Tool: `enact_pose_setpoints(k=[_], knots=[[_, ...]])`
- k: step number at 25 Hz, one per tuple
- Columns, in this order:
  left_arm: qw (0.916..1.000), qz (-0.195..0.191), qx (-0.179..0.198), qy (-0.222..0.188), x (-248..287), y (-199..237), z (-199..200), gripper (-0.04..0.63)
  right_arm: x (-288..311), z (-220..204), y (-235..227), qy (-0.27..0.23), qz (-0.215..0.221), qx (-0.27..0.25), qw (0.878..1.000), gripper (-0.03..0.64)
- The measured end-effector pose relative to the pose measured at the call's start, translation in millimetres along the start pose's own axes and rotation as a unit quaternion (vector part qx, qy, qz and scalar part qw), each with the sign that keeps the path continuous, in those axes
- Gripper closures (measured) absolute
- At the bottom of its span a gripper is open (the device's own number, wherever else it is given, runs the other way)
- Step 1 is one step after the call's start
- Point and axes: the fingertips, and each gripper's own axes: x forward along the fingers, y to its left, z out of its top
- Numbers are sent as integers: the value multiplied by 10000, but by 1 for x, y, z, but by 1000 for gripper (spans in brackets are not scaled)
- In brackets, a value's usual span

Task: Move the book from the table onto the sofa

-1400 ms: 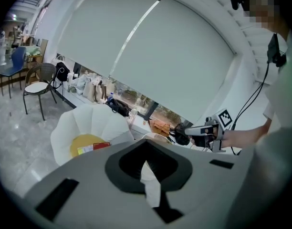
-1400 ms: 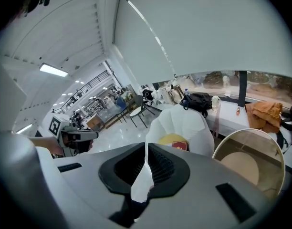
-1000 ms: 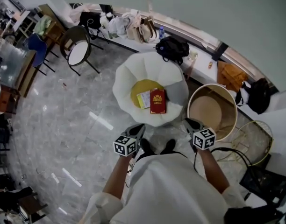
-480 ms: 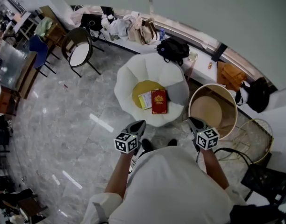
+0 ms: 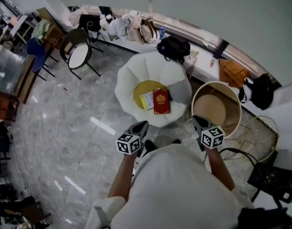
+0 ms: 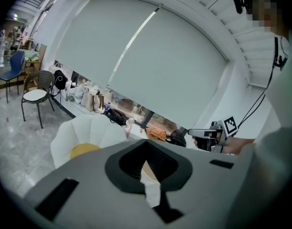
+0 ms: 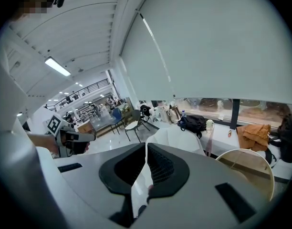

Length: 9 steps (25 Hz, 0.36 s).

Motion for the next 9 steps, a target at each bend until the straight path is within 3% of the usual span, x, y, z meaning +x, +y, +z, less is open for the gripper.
enact_pose_setpoints(k=[9], knots=[[10000,-36,50,-4,-3,1,1,594,-3,-6,6,-33,-53,87,9999,575]])
